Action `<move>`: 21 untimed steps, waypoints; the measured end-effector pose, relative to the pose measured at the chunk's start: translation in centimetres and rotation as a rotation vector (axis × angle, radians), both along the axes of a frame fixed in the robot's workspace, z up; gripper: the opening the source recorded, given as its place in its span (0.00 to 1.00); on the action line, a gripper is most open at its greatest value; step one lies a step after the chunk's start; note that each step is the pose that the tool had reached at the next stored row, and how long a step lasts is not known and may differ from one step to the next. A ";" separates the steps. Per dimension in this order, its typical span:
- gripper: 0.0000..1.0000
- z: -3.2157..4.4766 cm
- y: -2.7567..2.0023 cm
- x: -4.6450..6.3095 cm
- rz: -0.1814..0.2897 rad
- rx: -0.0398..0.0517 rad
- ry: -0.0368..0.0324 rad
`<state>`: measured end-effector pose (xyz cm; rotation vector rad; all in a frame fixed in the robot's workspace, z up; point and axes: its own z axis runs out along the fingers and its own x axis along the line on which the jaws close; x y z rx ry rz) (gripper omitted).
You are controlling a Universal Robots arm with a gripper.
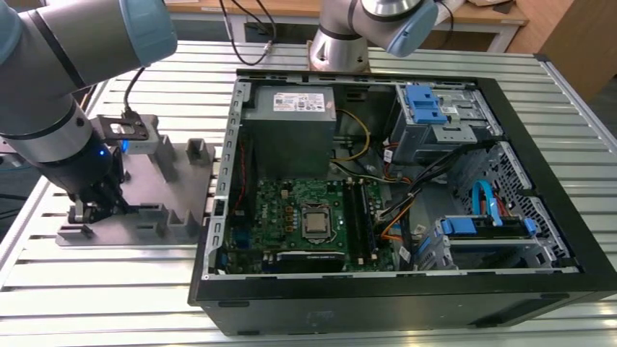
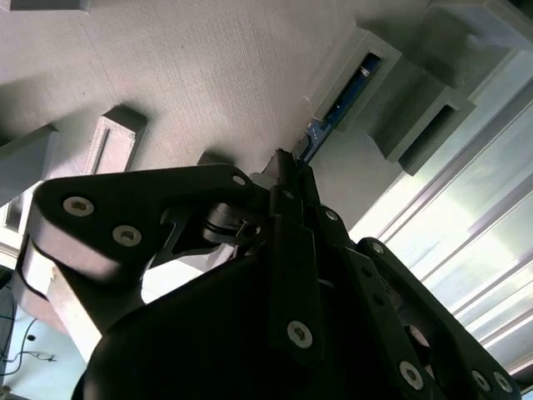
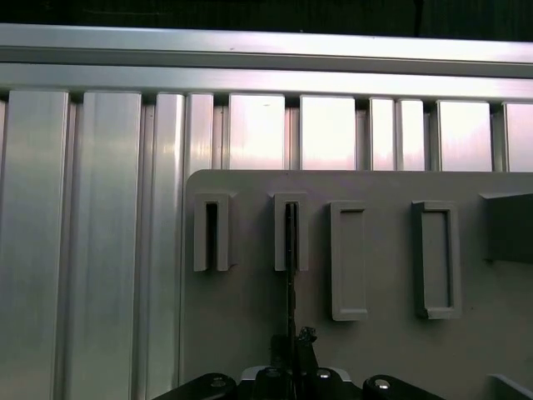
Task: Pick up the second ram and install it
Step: 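Pick up the second ram and move it above second insertion slot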
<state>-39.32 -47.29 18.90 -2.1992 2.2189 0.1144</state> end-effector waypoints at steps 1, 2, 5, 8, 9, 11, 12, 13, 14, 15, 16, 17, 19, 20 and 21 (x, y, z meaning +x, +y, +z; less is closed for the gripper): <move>0.14 0.00 0.00 0.0 0.000 0.0000 0.0000; 0.14 0.00 0.00 0.0 0.000 0.0000 0.0000; 0.14 -0.02 0.00 0.0 0.000 0.0000 0.0000; 0.14 -0.03 0.00 0.0 0.000 0.0000 0.0000; 0.14 -0.03 0.00 0.0 0.000 0.0000 0.0000; 0.14 -0.03 0.00 0.0 0.000 0.0000 0.0000; 0.14 -0.04 0.00 0.0 0.000 0.0000 0.0000; 0.14 -0.03 0.00 0.0 0.000 0.0000 0.0000; 0.14 -0.02 0.00 0.0 0.000 0.0001 -0.0002; 0.14 0.05 0.00 0.0 0.000 0.0003 -0.0003; 0.14 0.19 0.00 0.0 0.000 0.0003 -0.0002; 0.14 0.37 0.00 0.0 0.000 0.0005 0.0000; 0.14 0.76 0.00 0.0 0.000 0.0011 -0.0001; 0.14 0.98 0.01 0.0 0.000 0.0013 0.0000; 0.14 1.18 0.00 0.0 0.000 0.0014 -0.0001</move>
